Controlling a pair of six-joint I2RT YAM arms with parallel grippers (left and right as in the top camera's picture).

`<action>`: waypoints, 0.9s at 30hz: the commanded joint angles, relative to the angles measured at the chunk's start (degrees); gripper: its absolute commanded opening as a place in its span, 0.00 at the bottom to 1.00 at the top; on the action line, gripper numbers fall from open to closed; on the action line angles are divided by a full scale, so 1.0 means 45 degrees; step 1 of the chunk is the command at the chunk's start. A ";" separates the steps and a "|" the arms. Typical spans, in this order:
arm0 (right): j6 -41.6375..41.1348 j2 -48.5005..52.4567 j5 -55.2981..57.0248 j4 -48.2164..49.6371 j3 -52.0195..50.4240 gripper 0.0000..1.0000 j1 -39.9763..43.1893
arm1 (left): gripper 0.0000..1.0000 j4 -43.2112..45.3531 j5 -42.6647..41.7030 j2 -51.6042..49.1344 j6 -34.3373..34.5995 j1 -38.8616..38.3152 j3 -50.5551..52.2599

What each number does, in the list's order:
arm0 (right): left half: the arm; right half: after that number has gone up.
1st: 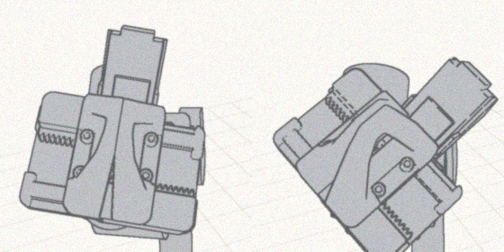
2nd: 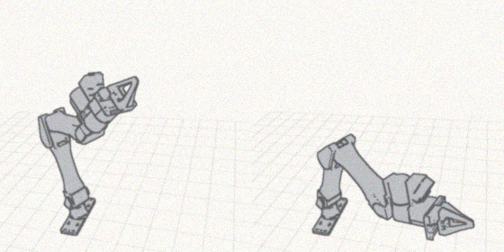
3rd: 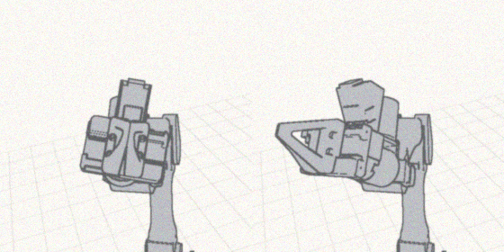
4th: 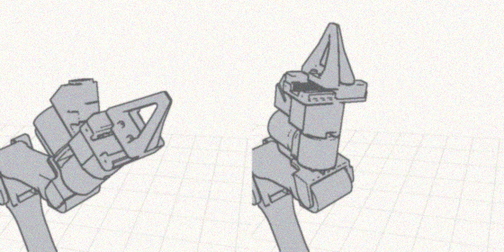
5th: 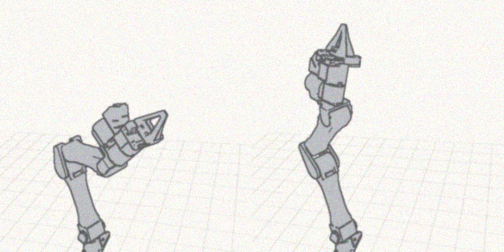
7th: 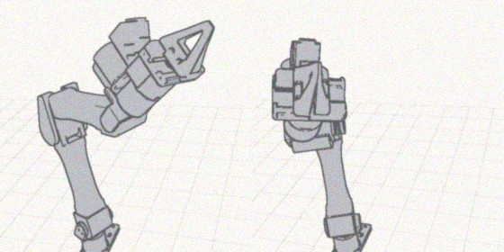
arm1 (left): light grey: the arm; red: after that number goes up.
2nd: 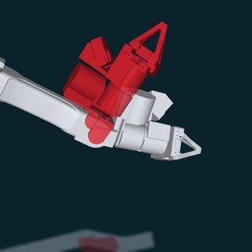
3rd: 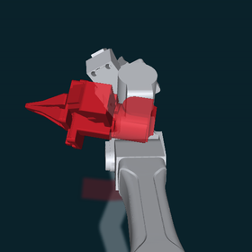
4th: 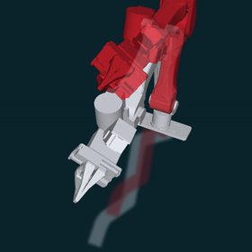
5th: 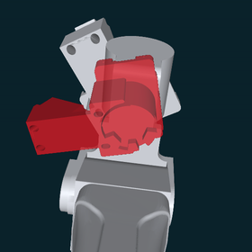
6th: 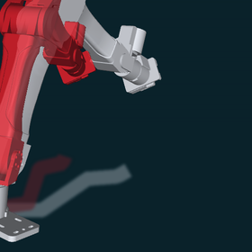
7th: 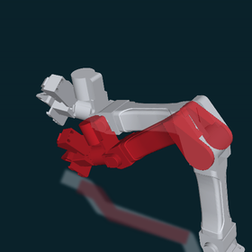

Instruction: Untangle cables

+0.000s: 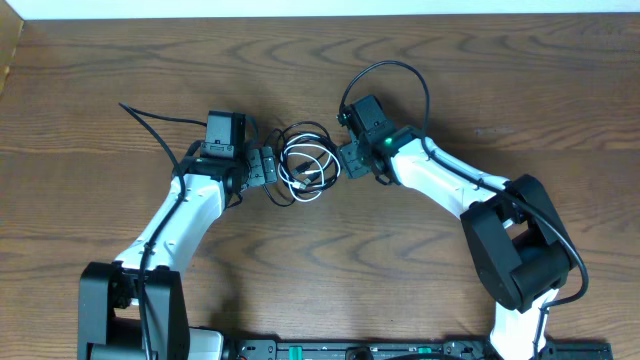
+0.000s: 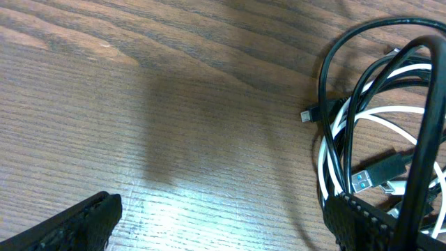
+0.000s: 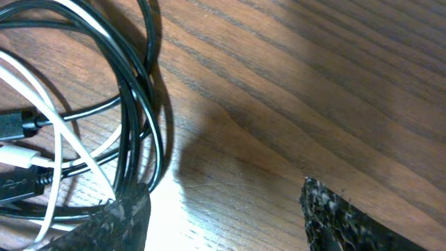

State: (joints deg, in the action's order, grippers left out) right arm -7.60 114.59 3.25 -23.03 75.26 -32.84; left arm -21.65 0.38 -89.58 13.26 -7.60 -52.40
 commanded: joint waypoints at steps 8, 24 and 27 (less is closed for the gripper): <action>0.0126 -0.0180 -0.0238 -0.0029 0.0039 0.67 0.0364 | 0.98 -0.0024 0.0165 -0.0121 -0.0078 0.0019 0.0170; 0.0131 -0.0180 -0.0238 0.0029 0.0039 0.69 0.0374 | 0.98 -0.0024 0.0165 -0.0121 -0.0078 0.0019 0.0170; 0.0131 -0.0180 -0.0233 0.0029 0.0039 0.69 0.0374 | 0.98 -0.0029 0.0165 -0.0121 -0.0078 0.0019 0.0170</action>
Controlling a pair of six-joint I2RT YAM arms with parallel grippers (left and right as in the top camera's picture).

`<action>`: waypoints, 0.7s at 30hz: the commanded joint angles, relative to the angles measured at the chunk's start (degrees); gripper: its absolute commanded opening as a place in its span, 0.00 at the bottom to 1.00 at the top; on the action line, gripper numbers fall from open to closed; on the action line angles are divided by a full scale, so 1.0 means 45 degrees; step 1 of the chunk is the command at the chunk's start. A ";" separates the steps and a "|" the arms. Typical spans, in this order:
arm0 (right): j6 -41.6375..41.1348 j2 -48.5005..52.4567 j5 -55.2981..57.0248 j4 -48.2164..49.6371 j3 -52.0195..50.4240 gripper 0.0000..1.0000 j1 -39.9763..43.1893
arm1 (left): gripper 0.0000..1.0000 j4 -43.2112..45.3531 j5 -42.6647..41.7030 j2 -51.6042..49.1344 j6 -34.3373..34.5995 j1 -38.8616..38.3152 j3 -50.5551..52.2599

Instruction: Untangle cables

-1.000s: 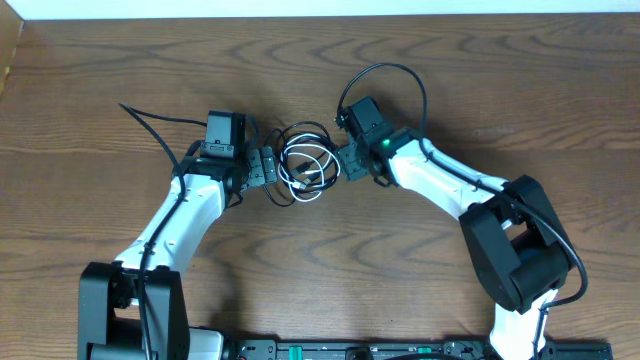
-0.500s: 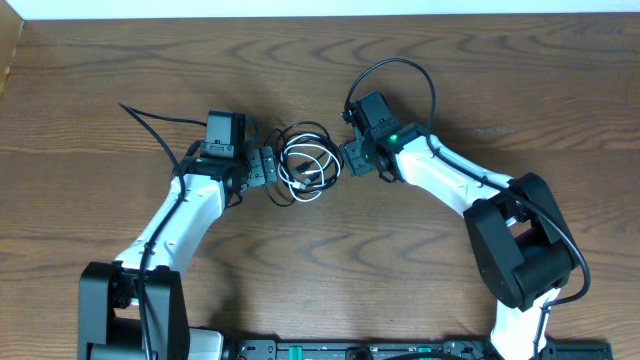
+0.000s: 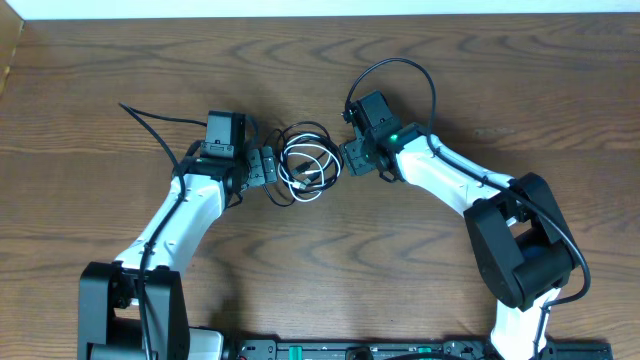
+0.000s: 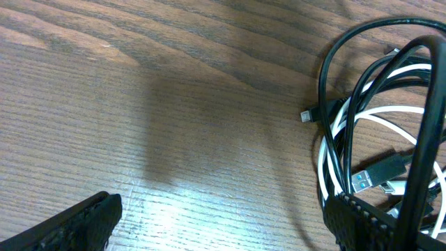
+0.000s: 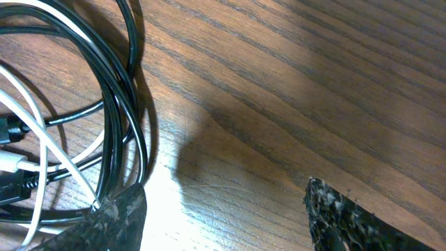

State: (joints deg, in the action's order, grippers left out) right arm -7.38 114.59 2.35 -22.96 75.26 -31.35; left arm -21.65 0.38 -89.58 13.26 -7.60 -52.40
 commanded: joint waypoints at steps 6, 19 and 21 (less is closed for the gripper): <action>0.0083 -0.0180 -0.0034 0.0010 0.0039 0.69 0.0044 | 0.98 -0.0029 0.0165 -0.0117 -0.0078 0.0019 0.0170; 0.0087 -0.0180 -0.0321 0.0102 0.0063 0.70 0.0044 | 0.98 -0.0024 0.0165 -0.0117 -0.0078 0.0019 0.0170; 0.0087 -0.0189 -0.0325 -0.0058 0.0204 0.70 0.0044 | 0.98 -0.0029 0.0165 -0.0121 -0.0078 0.0019 0.0170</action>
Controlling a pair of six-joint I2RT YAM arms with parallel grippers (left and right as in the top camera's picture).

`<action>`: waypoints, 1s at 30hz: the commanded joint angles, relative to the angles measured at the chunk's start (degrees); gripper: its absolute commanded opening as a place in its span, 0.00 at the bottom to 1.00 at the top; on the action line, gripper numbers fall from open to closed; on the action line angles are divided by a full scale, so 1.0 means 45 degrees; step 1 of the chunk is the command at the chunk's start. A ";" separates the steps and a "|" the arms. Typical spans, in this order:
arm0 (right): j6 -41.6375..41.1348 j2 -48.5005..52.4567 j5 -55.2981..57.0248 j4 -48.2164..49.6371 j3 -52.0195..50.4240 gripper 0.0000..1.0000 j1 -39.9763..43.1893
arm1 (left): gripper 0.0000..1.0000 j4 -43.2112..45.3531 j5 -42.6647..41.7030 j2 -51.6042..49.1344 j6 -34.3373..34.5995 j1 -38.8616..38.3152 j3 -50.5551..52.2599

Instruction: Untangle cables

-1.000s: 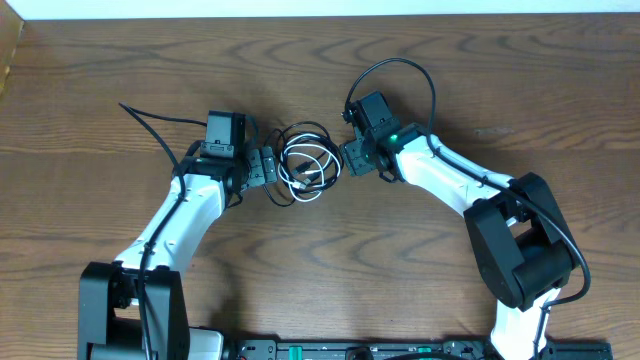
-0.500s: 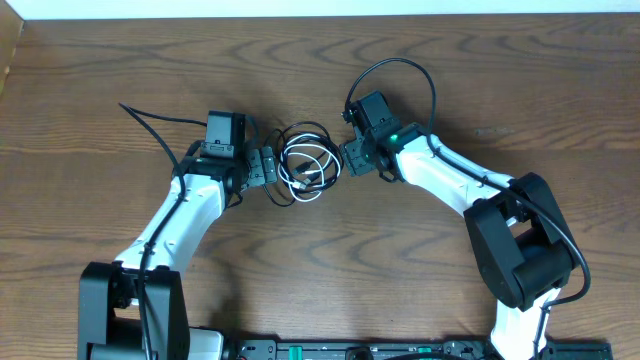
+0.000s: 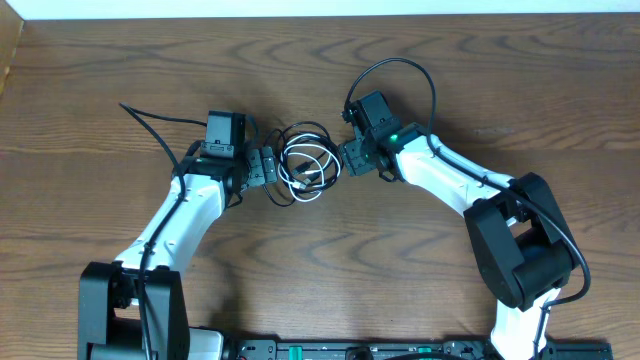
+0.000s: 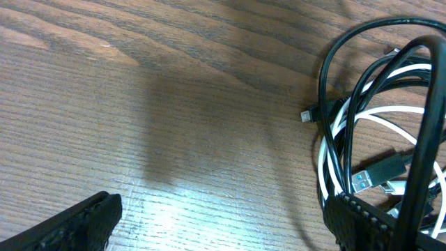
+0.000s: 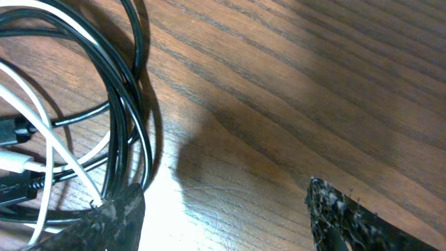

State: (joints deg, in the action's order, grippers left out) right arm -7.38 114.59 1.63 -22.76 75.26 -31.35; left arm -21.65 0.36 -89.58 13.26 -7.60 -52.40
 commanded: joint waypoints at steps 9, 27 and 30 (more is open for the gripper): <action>0.0607 -0.1394 -0.0170 -0.0801 0.0661 0.71 0.0194 | 0.98 0.0024 0.0185 -0.0117 -0.0078 0.0019 0.0170; 0.1375 -0.1336 -0.2837 -0.0189 0.0675 0.77 0.0733 | 0.98 0.2555 -0.2851 -0.0121 0.0325 0.0019 0.0170; 0.1370 -0.1171 -0.2841 0.0097 0.0670 0.77 0.0733 | 0.76 0.2623 -0.2837 -0.0121 0.0879 0.0097 0.0170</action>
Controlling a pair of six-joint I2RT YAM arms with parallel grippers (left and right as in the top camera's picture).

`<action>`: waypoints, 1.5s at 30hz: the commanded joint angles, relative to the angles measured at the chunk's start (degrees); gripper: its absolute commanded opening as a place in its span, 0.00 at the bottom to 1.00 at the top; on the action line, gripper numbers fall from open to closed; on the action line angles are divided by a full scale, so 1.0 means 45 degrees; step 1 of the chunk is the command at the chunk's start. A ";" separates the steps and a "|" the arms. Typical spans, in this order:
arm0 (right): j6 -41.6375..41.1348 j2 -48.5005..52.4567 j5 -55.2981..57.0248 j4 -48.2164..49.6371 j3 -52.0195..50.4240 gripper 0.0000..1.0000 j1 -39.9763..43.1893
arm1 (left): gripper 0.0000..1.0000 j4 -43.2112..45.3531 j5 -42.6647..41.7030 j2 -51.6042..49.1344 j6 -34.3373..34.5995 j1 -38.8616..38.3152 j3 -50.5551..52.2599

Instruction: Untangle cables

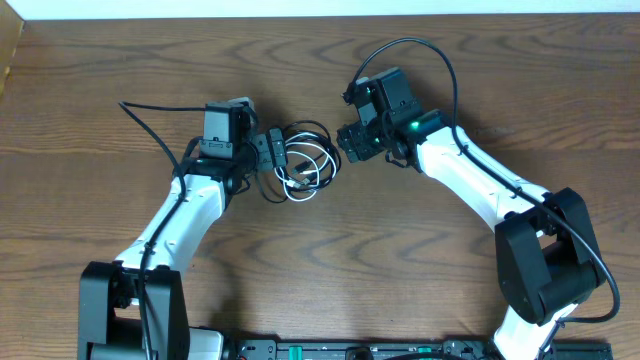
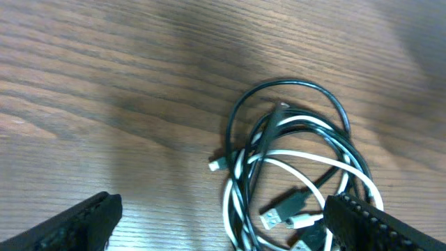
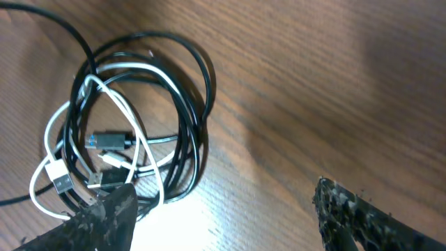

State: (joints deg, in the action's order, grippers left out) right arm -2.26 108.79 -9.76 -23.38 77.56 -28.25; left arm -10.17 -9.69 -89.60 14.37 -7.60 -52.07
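A tangle of black and white cables [image 1: 301, 160] lies coiled on the wooden table [image 1: 320, 260], its USB plugs showing inside the loops. My left gripper [image 1: 270, 150] hovers at its left edge, open. In the left wrist view the cables [image 2: 293, 167] lie below and between the wide-apart fingers [image 2: 77, 223] of the left gripper [image 2: 223, 233]. My right gripper [image 1: 346, 140] hangs just right of the tangle, open too. In the right wrist view the cables [image 3: 132, 139] sit to the left of the right gripper [image 3: 223, 223], one finger [image 3: 97, 219] over the loops. Neither gripper holds anything.
A black cable of the left arm [image 1: 150, 118] runs off to the left over the table. The right arm's own cable [image 1: 420, 50] arcs above it. The table's far edge [image 1: 320, 14] is at the top.
Both grippers have risen off the table and shifted toward the far edge; each wrist view now takes in the whole tangle from higher up. Both stay open. The tangle lies about where it was.
At all three earlier moments both grippers stood low at the table, open, at either side of the tangle, the right one shifting only slightly. The cables stayed coiled throughout. Now both grippers are higher, with nothing held.
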 commanded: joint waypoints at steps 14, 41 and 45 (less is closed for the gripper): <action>0.0073 0.2069 -0.2302 0.2652 0.0155 0.71 -0.0248 | 0.39 -0.1263 -0.0121 -0.0117 0.3172 0.0374 0.0102; 0.1579 0.2968 -0.3886 -0.2234 0.2754 0.01 -0.0112 | 0.08 -0.4002 -0.0758 -0.0117 0.3347 0.1146 0.0107; 0.1579 0.2968 -0.5231 -0.2846 0.3274 0.31 -0.0141 | 0.17 -0.3978 -0.0763 -0.0117 0.3347 0.1137 0.0107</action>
State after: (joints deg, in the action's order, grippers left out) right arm 2.70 122.21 -25.71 -35.11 90.15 -28.73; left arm -28.08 -11.38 -89.62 29.87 -2.68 -51.96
